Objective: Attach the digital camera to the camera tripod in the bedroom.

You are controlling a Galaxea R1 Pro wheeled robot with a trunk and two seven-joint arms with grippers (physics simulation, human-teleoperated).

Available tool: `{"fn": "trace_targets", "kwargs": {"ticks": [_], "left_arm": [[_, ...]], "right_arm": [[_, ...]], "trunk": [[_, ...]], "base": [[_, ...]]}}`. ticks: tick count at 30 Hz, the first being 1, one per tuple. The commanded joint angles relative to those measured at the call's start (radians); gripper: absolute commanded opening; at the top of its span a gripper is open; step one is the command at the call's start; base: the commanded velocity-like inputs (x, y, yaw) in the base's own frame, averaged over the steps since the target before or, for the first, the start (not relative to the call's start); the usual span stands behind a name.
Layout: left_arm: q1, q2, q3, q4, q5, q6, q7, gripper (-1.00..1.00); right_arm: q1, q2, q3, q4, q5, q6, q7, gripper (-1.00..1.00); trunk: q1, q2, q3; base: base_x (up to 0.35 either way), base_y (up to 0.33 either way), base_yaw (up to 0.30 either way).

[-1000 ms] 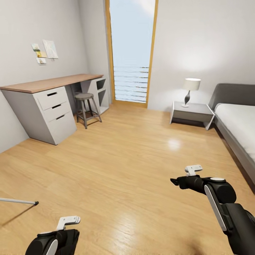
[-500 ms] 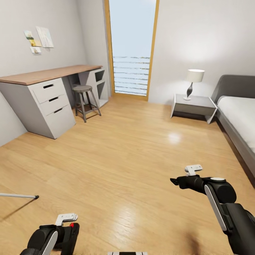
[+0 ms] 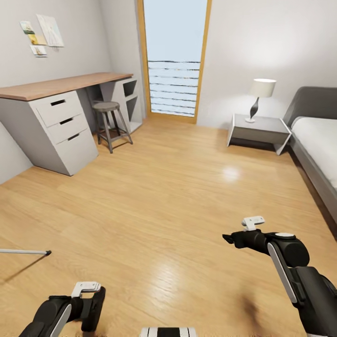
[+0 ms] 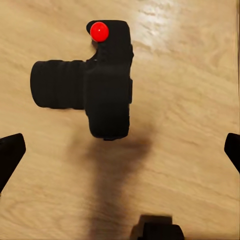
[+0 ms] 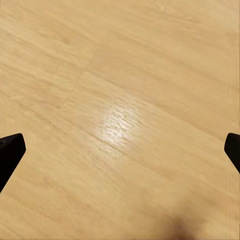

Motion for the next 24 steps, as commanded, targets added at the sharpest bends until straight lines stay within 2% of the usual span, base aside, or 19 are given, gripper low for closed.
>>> {"fn": "trace_targets", "kwargs": {"ticks": [1,5,9,13,24], "left_arm": [[-0.006,0.001,-0.012,0.001,-0.001,0.002,-0.001,1.0],[-0.031,0.001,-0.041,0.012,-0.014,-0.002,-0.012,1.0],[-0.052,-0.002,-0.054,0.028,-0.02,-0.004,-0.021,1.0],[-0.063,-0.001,-0.059,0.036,-0.023,-0.006,-0.026,1.0],[-0.087,0.001,-0.063,0.062,-0.026,-0.044,-0.063,1.0]], "right_arm": [[-0.002,0.0,0.001,-0.001,-0.001,0.005,0.002,1.0],[-0.002,0.0,0.01,-0.001,-0.001,0.005,0.002,1.0],[-0.002,0.004,0.035,-0.001,-0.001,0.005,0.002,1.0],[-0.002,0.009,0.052,-0.001,0.0,0.005,0.002,1.0],[-0.007,0.012,0.06,-0.001,0.0,0.005,0.002,1.0]], "trunk": [[0.0,-0.001,-0.005],[0.002,-0.002,-0.02],[0.004,-0.003,-0.036],[0.006,-0.003,-0.051],[0.011,-0.006,-0.094]], "base": [[0.0,0.0,0.0],[0.0,0.0,0.0],[0.0,0.0,0.0],[0.0,0.0,0.0],[0.0,0.0,0.0]]}}
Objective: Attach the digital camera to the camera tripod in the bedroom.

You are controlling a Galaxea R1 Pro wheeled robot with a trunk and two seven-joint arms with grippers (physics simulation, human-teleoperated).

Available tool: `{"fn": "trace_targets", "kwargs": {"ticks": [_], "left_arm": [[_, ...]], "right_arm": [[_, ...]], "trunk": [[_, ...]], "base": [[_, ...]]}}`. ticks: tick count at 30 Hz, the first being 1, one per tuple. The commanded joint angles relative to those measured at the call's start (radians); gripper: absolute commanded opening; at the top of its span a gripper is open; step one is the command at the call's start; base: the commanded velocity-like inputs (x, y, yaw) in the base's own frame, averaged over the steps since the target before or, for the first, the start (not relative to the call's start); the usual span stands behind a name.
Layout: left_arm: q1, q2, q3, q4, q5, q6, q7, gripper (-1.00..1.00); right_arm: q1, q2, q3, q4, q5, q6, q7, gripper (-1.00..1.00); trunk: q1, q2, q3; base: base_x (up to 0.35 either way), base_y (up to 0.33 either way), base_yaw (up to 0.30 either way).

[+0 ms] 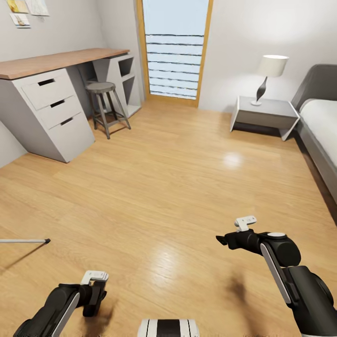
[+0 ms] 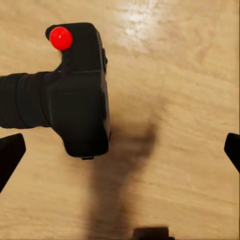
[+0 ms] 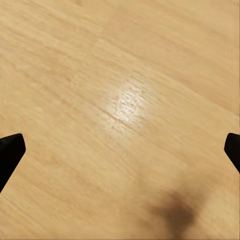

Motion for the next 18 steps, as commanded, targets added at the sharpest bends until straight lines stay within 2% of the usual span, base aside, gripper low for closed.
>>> {"fn": "trace_targets", "kwargs": {"ticks": [1,10,18], "left_arm": [[-0.001,0.001,-0.002,-0.001,0.008,0.004,0.003,1.0],[-0.075,-0.001,-0.002,0.101,0.005,-0.051,-0.01,1.0],[-0.096,-0.004,-0.002,0.125,0.003,-0.067,-0.01,1.0]], "right_arm": [[-0.001,-0.001,0.001,-0.001,-0.001,0.004,0.0,1.0],[-0.005,0.0,0.002,-0.001,-0.002,0.004,0.0,1.0],[-0.005,0.0,0.002,-0.001,-0.002,0.004,0.0,1.0]], "trunk": [[0.0,-0.001,-0.005],[0.004,-0.003,-0.04],[0.008,-0.005,-0.07]], "base": [[0.0,0.0,0.0],[0.0,0.0,0.0],[0.0,0.0,0.0]]}}
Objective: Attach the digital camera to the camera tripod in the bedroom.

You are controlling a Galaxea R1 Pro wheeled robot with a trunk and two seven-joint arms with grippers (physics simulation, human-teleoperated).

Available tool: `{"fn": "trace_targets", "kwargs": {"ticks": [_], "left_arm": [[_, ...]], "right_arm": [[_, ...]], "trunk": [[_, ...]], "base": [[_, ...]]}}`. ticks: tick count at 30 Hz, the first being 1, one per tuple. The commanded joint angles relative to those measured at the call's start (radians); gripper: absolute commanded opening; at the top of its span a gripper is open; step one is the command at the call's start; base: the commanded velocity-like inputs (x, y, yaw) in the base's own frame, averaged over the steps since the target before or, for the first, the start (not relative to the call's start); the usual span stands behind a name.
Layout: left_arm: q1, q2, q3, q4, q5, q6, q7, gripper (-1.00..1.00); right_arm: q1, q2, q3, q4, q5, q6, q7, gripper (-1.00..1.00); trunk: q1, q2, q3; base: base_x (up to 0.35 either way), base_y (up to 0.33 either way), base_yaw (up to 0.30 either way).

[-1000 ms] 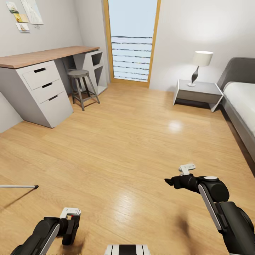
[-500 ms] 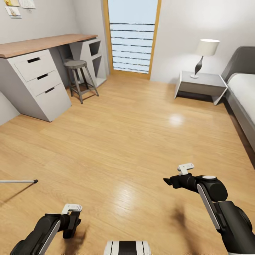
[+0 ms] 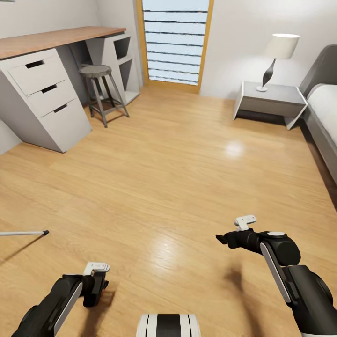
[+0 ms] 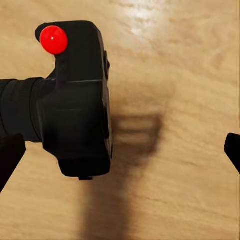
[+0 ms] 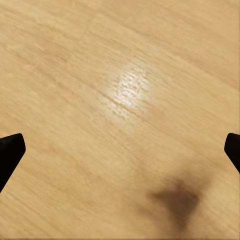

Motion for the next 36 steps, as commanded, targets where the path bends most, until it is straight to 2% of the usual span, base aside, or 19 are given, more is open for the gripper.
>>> {"fn": "trace_targets", "kwargs": {"ticks": [1,13,31,36], "left_arm": [[-0.001,0.001,-0.002,0.0,0.01,0.004,0.004,1.0],[-0.004,0.001,-0.004,0.004,0.008,-0.001,0.007,1.0],[-0.005,0.0,0.004,0.005,0.005,-0.074,0.02,1.0],[-0.005,0.001,0.007,0.005,0.007,-0.08,0.021,1.0]], "right_arm": [[-0.001,-0.001,0.001,-0.001,-0.001,0.004,0.0,1.0],[0.001,-0.001,0.002,-0.001,-0.002,0.004,0.0,1.0],[0.003,0.014,0.005,-0.001,-0.001,0.004,-0.001,1.0],[0.004,0.014,0.004,-0.001,-0.001,0.004,-0.001,1.0]], "trunk": [[0.0,-0.001,-0.005],[0.0,-0.001,-0.005],[0.008,-0.005,-0.074],[0.008,-0.005,-0.074]], "base": [[0.0,0.0,0.0],[0.0,0.0,0.0],[0.0,0.0,0.0],[0.0,0.0,0.0]]}}
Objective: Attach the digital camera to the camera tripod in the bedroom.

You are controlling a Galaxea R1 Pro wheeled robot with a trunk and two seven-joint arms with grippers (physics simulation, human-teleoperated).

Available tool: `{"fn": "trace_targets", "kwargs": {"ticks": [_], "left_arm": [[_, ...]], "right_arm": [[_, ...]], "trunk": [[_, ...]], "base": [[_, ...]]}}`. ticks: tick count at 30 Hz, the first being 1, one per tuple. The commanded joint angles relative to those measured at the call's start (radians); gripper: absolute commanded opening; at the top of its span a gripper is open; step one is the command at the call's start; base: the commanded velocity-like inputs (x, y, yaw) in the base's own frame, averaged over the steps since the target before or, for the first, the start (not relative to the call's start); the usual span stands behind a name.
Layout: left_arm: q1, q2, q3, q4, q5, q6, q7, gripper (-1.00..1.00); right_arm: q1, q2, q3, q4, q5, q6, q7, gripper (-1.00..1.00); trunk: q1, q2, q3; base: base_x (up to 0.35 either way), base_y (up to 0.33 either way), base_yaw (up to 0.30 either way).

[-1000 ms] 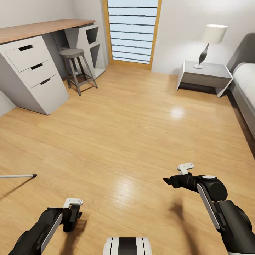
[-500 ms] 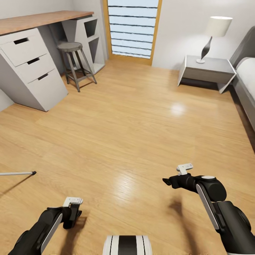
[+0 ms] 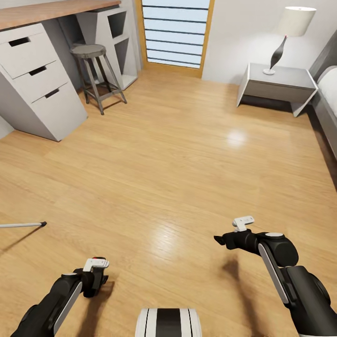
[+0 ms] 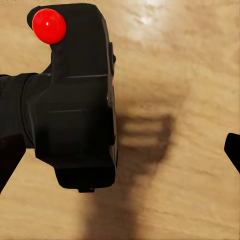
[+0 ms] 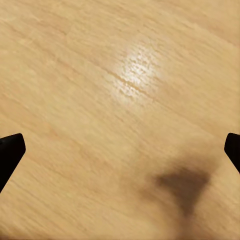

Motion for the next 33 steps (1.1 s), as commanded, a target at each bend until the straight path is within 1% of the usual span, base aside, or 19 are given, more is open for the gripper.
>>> {"fn": "trace_targets", "kwargs": {"ticks": [1,12,25,33], "left_arm": [[0.0,0.001,-0.002,-0.001,0.011,0.004,0.004,1.0],[0.0,0.001,0.0,0.0,0.015,0.001,0.004,1.0],[0.0,0.003,0.001,0.011,0.017,-0.015,0.004,1.0],[0.0,0.003,0.001,0.012,0.018,-0.023,0.004,1.0]], "right_arm": [[-0.001,-0.001,0.001,-0.001,-0.001,0.004,0.0,1.0],[0.0,0.0,0.001,-0.001,-0.001,0.004,0.0,1.0],[0.0,0.0,0.001,-0.001,-0.001,0.004,-0.001,1.0],[0.0,0.0,0.002,-0.001,-0.001,0.004,0.0,1.0]], "trunk": [[0.0,0.0,-0.001],[0.0,0.0,-0.001],[0.006,-0.003,-0.051],[0.006,-0.003,-0.051]], "base": [[0.0,0.0,0.0],[0.0,0.0,0.0],[0.0,0.0,0.0],[0.0,0.0,0.0]]}}
